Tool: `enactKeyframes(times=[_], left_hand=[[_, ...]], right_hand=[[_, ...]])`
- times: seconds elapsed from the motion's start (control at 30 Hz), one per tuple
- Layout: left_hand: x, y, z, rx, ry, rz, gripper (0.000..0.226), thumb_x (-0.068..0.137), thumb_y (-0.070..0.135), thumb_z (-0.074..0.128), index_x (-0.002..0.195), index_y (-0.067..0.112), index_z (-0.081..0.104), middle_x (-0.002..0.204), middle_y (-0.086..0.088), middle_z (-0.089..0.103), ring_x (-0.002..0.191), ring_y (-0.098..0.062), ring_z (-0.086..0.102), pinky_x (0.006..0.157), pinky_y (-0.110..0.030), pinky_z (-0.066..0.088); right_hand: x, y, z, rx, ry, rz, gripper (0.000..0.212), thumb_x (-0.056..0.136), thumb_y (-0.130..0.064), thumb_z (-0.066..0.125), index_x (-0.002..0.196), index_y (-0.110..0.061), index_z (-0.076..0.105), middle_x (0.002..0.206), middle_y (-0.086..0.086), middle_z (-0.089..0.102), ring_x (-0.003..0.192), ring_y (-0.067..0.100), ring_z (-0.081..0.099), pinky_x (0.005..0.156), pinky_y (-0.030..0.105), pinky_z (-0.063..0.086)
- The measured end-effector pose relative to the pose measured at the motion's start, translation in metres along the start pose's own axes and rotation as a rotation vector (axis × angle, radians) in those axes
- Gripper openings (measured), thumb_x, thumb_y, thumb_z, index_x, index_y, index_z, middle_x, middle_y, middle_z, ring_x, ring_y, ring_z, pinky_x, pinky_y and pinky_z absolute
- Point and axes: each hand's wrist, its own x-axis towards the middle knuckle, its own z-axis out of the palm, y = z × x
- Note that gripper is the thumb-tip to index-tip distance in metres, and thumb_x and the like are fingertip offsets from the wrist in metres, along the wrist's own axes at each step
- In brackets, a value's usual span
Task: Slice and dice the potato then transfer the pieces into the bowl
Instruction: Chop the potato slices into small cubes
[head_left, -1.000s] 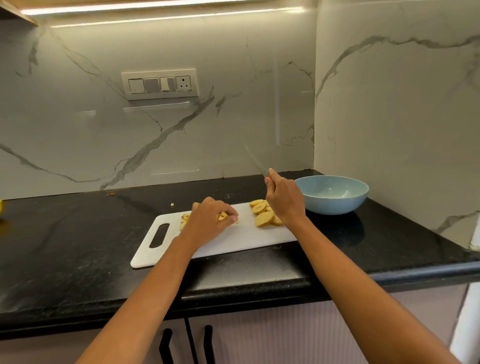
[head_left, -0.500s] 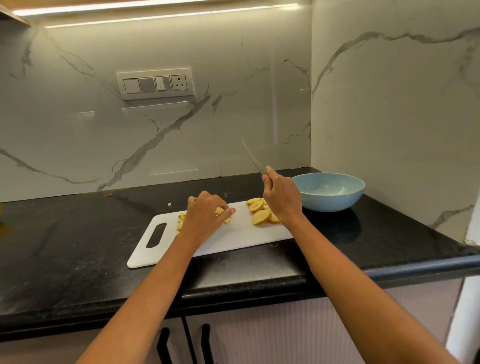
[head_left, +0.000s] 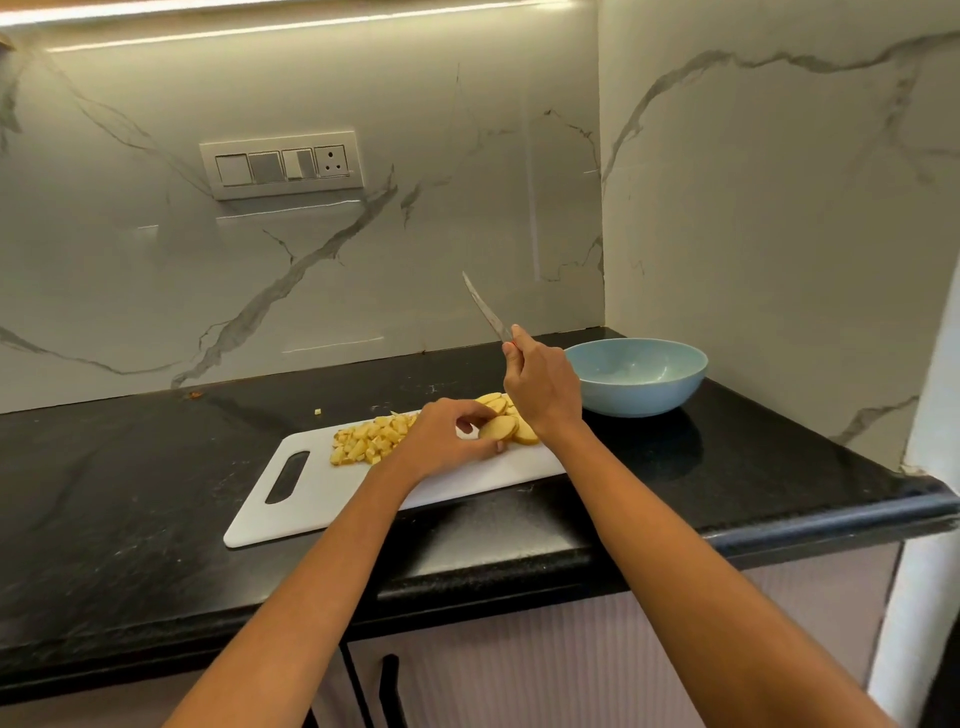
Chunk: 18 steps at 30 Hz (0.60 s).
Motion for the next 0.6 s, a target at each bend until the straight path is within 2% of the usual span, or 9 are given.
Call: enactKeyframes(times=[0.13,0.27,0.37,0.43,0.53,0.6], left_hand=[[0.003,0.001,0.001,-0.048,0.039,-0.024,0.045,0.075,0.026,0.077,0.117,0.016,0.063,0.108,0.001,0.066,0.095,-0.013,0.059,0.084,-0.022,0.050],[0.003,0.006,0.001,-0.115,0.090,-0.059,0.048,0.075,0.021,0.077,0.119,0.011,0.062,0.108,0.000,0.065,0.093,-0.009,0.059,0.075,-0.008,0.047],[0.005,0.008,0.004,-0.161,0.147,-0.095,0.046,0.075,0.017,0.077,0.118,0.007,0.062,0.110,-0.006,0.067,0.091,-0.008,0.059,0.071,-0.005,0.046],[0.007,0.008,0.003,-0.221,0.219,-0.148,0.045,0.074,0.015,0.077,0.116,0.005,0.063,0.110,-0.008,0.067,0.092,-0.010,0.060,0.074,-0.008,0.047],[0.011,0.003,0.000,-0.352,0.297,-0.256,0.047,0.072,0.013,0.078,0.116,0.005,0.063,0.112,-0.010,0.067,0.100,-0.016,0.063,0.084,-0.020,0.048],[0.013,0.000,-0.001,-0.383,0.306,-0.293,0.047,0.073,0.014,0.078,0.116,0.005,0.063,0.112,-0.011,0.067,0.100,-0.017,0.063,0.082,-0.021,0.048]], right_hand=[[0.000,0.000,0.000,-0.002,0.012,0.001,0.042,0.102,-0.027,0.037,0.139,-0.010,0.043,0.096,0.006,0.069,0.074,0.011,0.057,0.063,0.018,0.043],[-0.001,-0.001,-0.002,-0.017,0.002,0.004,0.042,0.102,-0.027,0.037,0.139,-0.010,0.044,0.096,0.007,0.069,0.077,0.013,0.060,0.063,0.018,0.042],[-0.002,-0.003,-0.003,-0.012,-0.003,0.012,0.040,0.102,-0.026,0.037,0.136,-0.008,0.047,0.095,0.008,0.069,0.079,0.016,0.061,0.063,0.020,0.043],[-0.003,-0.004,-0.004,0.002,-0.030,0.042,0.036,0.101,-0.025,0.038,0.126,-0.006,0.055,0.097,0.009,0.068,0.078,0.015,0.058,0.064,0.021,0.043],[-0.003,-0.002,-0.003,0.073,-0.137,0.126,0.030,0.100,-0.024,0.042,0.108,-0.007,0.065,0.097,0.011,0.067,0.075,0.013,0.054,0.063,0.024,0.043],[-0.002,0.000,-0.004,0.117,-0.232,0.199,0.029,0.099,-0.024,0.045,0.109,-0.007,0.066,0.096,0.010,0.067,0.074,0.013,0.055,0.062,0.024,0.043]])
